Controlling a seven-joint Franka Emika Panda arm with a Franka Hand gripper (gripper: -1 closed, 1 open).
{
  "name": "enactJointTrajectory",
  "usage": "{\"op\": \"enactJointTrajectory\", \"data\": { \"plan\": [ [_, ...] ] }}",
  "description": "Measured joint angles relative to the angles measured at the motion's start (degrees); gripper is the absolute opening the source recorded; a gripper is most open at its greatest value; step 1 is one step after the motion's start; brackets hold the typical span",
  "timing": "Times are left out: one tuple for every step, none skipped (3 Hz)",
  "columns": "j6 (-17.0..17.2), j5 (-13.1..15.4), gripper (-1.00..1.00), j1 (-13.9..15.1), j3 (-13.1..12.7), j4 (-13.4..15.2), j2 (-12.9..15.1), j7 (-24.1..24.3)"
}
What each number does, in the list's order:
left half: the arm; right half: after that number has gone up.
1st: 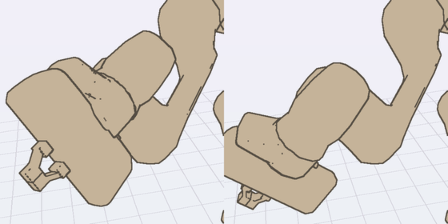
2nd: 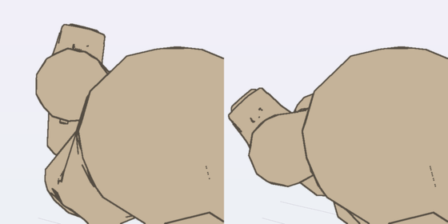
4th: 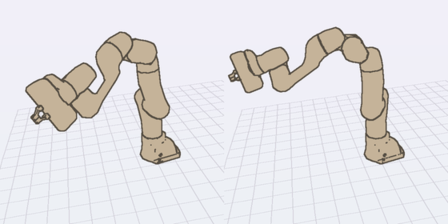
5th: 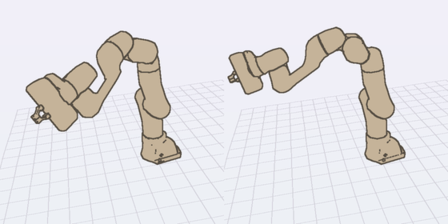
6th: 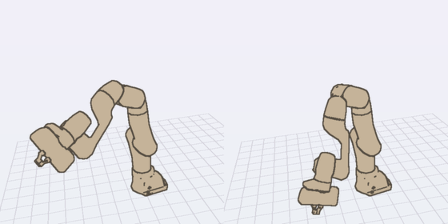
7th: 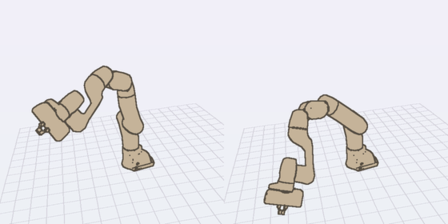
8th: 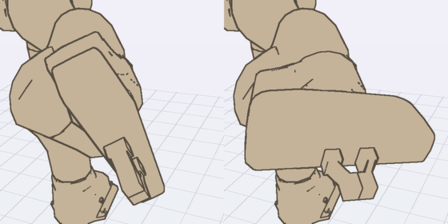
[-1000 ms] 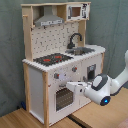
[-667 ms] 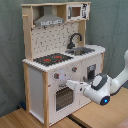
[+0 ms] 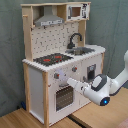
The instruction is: Play with the kitchen
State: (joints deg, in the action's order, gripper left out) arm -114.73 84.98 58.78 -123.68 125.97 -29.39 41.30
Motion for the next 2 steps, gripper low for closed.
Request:
{"op": "enactJointTrajectory", "data": {
  "plan": [
    [0.0, -0.14, 1.0, 0.56, -0.03, 0.47, -0.95, 5.95],
    [-0.46, -0.15, 1.0, 1.62, -0.35, 1.59, -2.29, 13.03]
  ]
}}
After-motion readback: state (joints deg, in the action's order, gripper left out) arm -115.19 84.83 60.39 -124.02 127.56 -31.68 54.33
